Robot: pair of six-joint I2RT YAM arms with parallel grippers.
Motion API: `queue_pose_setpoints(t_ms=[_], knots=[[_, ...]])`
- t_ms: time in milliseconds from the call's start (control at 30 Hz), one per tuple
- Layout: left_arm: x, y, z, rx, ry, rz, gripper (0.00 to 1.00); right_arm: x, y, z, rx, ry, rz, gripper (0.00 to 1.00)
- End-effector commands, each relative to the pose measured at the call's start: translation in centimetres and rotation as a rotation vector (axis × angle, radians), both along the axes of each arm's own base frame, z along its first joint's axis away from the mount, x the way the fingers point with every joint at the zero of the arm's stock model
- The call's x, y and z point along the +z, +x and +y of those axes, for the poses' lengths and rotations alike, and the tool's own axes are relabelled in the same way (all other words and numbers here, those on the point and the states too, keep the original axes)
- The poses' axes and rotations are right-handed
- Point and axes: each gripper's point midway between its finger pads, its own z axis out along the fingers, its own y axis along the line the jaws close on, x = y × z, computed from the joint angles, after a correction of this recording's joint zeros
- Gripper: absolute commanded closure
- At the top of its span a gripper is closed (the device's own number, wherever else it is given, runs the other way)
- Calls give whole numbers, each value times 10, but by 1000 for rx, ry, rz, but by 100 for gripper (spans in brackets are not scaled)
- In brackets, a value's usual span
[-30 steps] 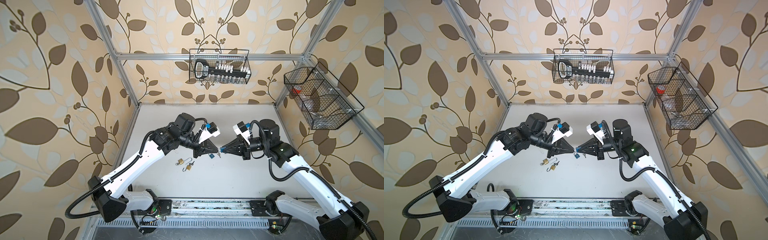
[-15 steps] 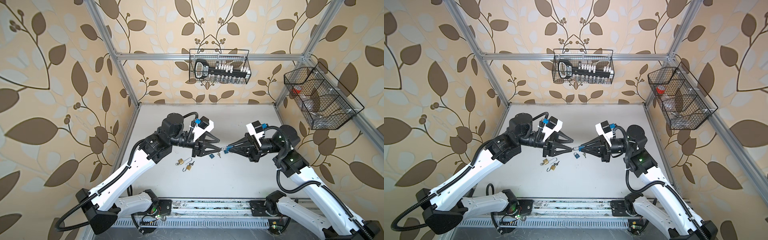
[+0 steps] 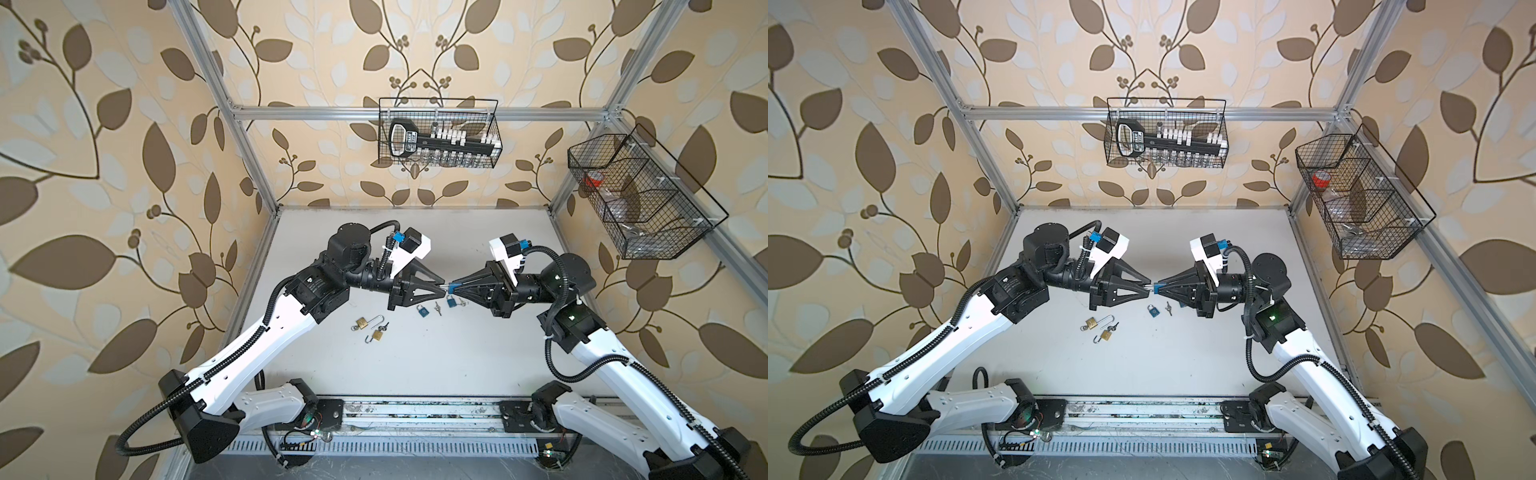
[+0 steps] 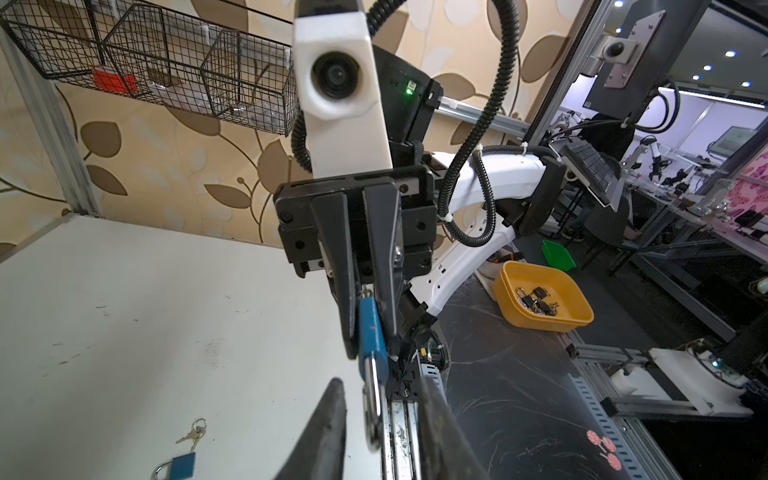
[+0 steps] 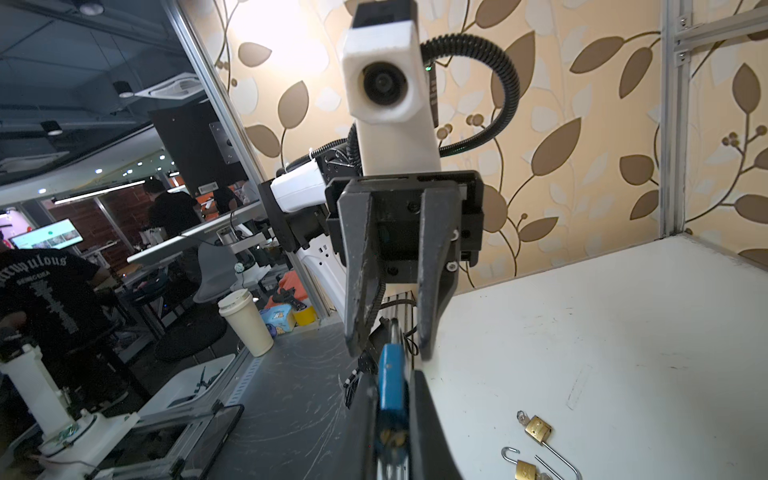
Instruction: Lock with the key
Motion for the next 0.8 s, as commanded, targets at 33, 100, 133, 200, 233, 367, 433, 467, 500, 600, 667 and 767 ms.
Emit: queue_pose_setpoints(t_ms=[33, 100, 133, 200, 233, 367, 433, 467, 500, 600, 667, 767], knots=[[11, -1, -1, -15, -43, -29, 82, 7, 2, -1, -19, 44, 15, 100], [13, -1, -2, -18, -47, -29, 90, 7, 2, -1, -20, 52, 23, 100], [14, -1, -3, -21, -47, -30, 93, 7, 1, -1, -23, 54, 23, 100], [12, 1, -3, -19, -39, -30, 99, 7, 1, -1, -21, 53, 21, 100], [12, 1, -4, -19, -38, -30, 100, 7, 1, -1, -19, 51, 20, 100], [13, 4, -4, -5, -33, -27, 100, 4, 5, -1, -49, 34, 13, 95], [14, 6, -3, 14, -25, -27, 100, 3, 7, -3, -85, 24, -17, 47], [15, 6, -2, 16, -19, -23, 100, 4, 8, -5, -107, 20, -32, 32], [15, 6, 0, 16, -8, -21, 100, 3, 10, -7, -136, 15, -55, 20], [13, 7, 4, -1, 17, -5, 100, 7, 17, -17, -249, 29, -67, 0], [14, 9, 7, -8, 12, 6, 100, 11, 14, -25, -300, 58, -129, 0], [15, 9, 10, -19, 11, 18, 100, 6, 26, -43, -458, 102, -114, 0]])
